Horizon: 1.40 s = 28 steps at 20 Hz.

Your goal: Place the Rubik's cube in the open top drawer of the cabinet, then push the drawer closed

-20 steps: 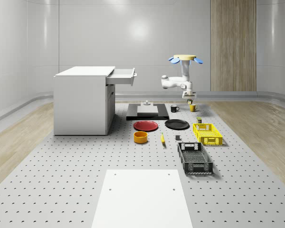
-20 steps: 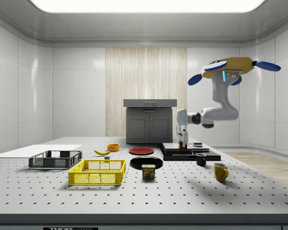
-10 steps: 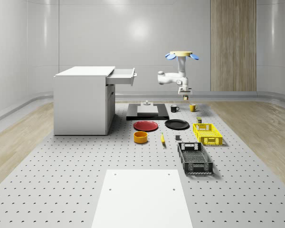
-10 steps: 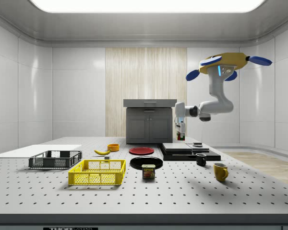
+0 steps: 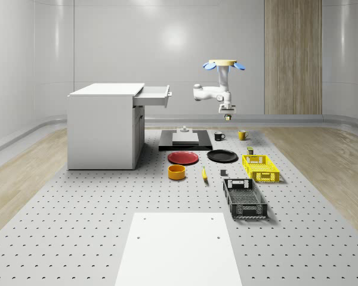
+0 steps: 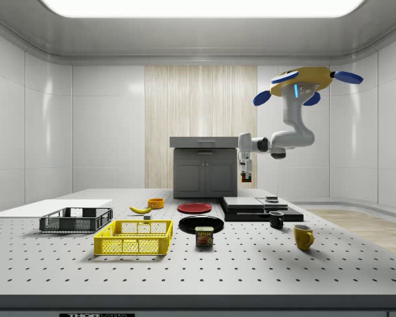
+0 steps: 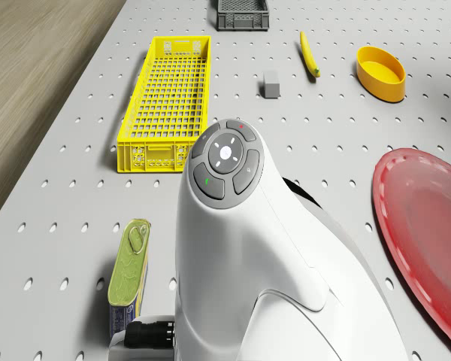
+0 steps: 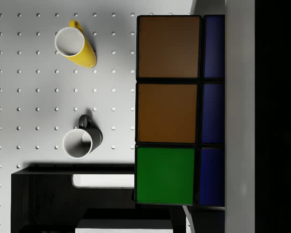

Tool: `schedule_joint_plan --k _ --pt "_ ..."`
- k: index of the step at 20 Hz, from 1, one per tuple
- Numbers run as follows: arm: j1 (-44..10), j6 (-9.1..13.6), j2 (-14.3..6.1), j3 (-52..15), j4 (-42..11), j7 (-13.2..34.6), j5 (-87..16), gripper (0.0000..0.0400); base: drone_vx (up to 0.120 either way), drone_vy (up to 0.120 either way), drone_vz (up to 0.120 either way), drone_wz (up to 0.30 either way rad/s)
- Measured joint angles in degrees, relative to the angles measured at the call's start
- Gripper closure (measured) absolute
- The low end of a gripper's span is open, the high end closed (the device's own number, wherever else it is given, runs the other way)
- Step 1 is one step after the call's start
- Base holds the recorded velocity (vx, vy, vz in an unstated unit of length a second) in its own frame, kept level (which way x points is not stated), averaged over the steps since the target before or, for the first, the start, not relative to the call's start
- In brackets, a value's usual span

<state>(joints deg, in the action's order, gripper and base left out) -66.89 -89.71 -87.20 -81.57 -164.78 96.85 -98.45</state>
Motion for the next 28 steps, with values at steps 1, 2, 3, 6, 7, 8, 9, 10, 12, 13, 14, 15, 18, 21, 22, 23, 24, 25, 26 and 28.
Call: schedule_joint_plan --k 1,2,3,6,7,8,9,10,12,13,14,15,18,21,22,23,24,25,26,28 --pt "0.0 -0.1 -0.1 0.0 0.0 0.0 0.0 0.0080 0.000 -0.120 0.120 0.000" --pt "0.0 -0.2 -0.2 0.0 0.0 0.0 0.1 0.0080 0.000 -0.120 0.120 0.000" --pt "0.0 -0.3 -0.3 0.0 0.0 0.0 0.1 0.0080 0.000 -0.120 0.120 0.000" --pt "-0.1 -0.6 -0.6 -0.1 0.0 0.1 0.2 0.0080 0.000 -0.120 0.120 0.000" --pt "-0.1 -0.7 -0.7 -0.1 0.0 0.1 0.3 0.0080 0.000 -0.120 0.120 0.000" --pt "-0.1 -0.8 -0.8 -0.1 0.0 0.1 0.3 0.0080 0.000 -0.120 0.120 0.000" --pt "-0.1 -0.8 -0.9 -0.1 0.0 0.1 0.4 0.0080 0.000 -0.120 0.120 0.000" --pt "-0.2 -0.9 -1.0 -0.1 0.0 0.1 0.4 0.0080 0.000 -0.120 0.120 0.000" --pt "-0.2 -1.1 -1.2 -0.2 0.0 0.1 0.5 0.0080 0.000 -0.120 0.120 0.000" --pt "-0.2 -1.2 -1.3 -0.2 0.0 0.1 0.5 0.0080 0.000 -0.120 0.120 0.000" --pt "-0.2 -1.3 -1.3 -0.2 0.0 0.2 0.5 0.0080 0.000 -0.120 0.120 0.000" --pt "-0.2 -1.3 -1.4 -0.2 0.0 0.2 0.6 0.0080 0.000 -0.120 0.120 0.000" --pt "-0.3 -1.6 -1.7 -0.2 0.1 0.2 0.7 0.0080 0.000 -0.120 0.120 0.000" --pt "-0.3 -1.8 -1.9 -0.3 0.1 0.2 0.8 0.0080 0.000 -0.120 0.120 0.000" --pt "-0.3 -1.8 -2.0 -0.3 0.1 0.2 0.8 0.0080 0.000 -0.120 0.120 0.000" --pt "-0.3 -1.9 -2.0 -0.3 0.1 0.2 0.8 0.0080 0.000 -0.120 0.120 0.000" --pt "-0.3 -2.0 -2.1 -0.3 0.1 0.2 0.8 0.0080 0.000 -0.120 0.120 0.000" --pt "-0.3 -2.0 -2.2 -0.3 0.1 0.2 0.9 0.0080 0.000 -0.120 0.120 0.000" --pt "-0.3 -2.1 -2.2 -0.3 0.1 0.2 0.9 0.0080 0.000 -0.120 0.120 0.000" --pt "-0.4 -2.2 -2.4 -0.3 0.1 0.3 0.9 0.0080 0.000 -0.120 0.120 0.000"
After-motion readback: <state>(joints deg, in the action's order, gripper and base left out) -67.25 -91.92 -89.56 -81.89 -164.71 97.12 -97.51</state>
